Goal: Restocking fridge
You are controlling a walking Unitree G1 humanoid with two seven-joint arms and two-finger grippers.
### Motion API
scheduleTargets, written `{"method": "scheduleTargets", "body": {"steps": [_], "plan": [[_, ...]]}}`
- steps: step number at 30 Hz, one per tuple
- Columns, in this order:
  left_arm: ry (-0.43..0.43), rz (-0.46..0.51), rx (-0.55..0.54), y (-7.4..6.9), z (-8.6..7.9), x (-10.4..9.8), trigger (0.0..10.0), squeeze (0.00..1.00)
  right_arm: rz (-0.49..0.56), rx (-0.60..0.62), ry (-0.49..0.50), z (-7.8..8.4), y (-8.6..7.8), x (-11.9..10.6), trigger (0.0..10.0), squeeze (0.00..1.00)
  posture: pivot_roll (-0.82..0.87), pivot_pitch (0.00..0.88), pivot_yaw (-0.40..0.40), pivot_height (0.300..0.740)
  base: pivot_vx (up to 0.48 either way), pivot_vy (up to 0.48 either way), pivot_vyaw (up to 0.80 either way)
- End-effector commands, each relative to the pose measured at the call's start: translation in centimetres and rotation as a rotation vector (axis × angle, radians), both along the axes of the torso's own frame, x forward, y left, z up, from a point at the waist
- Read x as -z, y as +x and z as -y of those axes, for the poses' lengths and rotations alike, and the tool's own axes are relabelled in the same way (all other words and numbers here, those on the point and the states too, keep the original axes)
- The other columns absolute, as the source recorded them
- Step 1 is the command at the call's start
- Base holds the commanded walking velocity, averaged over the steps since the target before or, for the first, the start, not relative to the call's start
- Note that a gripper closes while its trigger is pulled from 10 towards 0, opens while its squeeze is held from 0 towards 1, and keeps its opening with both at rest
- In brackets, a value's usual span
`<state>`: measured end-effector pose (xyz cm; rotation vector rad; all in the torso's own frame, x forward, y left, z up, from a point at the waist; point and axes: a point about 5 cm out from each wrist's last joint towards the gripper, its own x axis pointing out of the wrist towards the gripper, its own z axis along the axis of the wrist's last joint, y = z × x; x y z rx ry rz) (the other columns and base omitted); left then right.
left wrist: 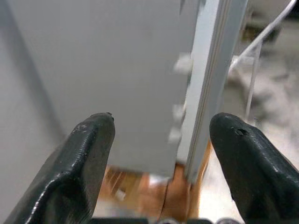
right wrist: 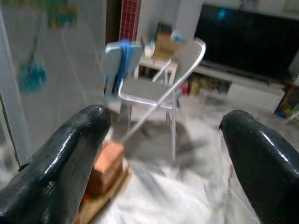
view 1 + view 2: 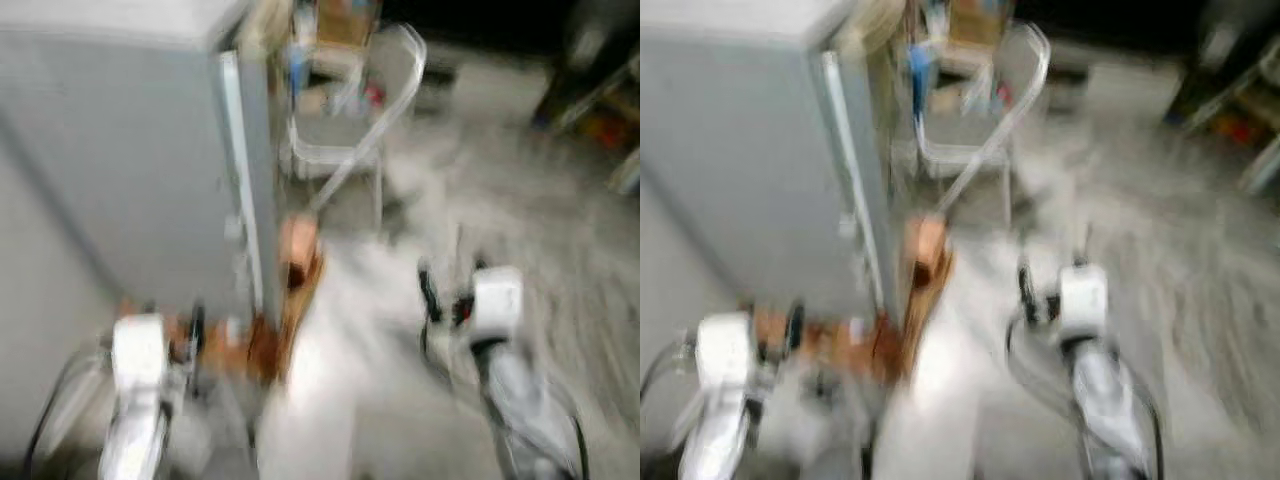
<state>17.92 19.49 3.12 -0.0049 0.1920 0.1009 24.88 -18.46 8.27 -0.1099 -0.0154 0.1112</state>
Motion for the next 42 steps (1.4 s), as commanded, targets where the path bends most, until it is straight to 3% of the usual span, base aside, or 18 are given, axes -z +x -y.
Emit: {"method": "scheduleTargets", "body": {"steps": [1, 7, 20, 37, 42], "plan": [[0.026, 0.048, 0.012, 1.4, -0.3, -1.1, 10.0, 0.0, -0.005, 0.031, -0.003, 0.5, 0.0, 0.3, 10.0, 0.0, 0.09, 0.0, -0.007, 0.74, 0.409, 0.0, 0.0], [0.039, 0.064, 0.036, 2.0, -0.2, -1.6, 10.0, 0.0, 0.018, 0.049, -0.001, 0.4, 0.3, -0.1, 10.0, 0.0, 0.08, 0.0, 0.013, 0.74, 0.421, 0.0, 0.0], [0.028, 0.06, 0.048, 1.8, 0.4, -1.6, 10.0, 0.0, 0.006, 0.033, 0.009, -0.7, -0.3, 0.0, 10.0, 0.0, 0.09, 0.0, -0.008, 0.74, 0.438, 0.0, 0.0], [0.026, 0.052, 0.075, 2.2, 1.1, -1.4, 10.0, 0.0, -0.007, 0.016, -0.003, -0.9, 0.0, -0.2, 10.0, 0.0, 0.09, 0.0, -0.017, 0.74, 0.429, 0.0, 0.0], [0.035, 0.053, 0.131, 2.7, 1.3, -1.5, 10.0, 0.0, -0.014, 0.007, -0.005, -1.1, 0.2, -0.1, 10.0, 0.0, 0.09, 0.0, -0.02, 0.74, 0.0, 0.0, 0.0]]}}
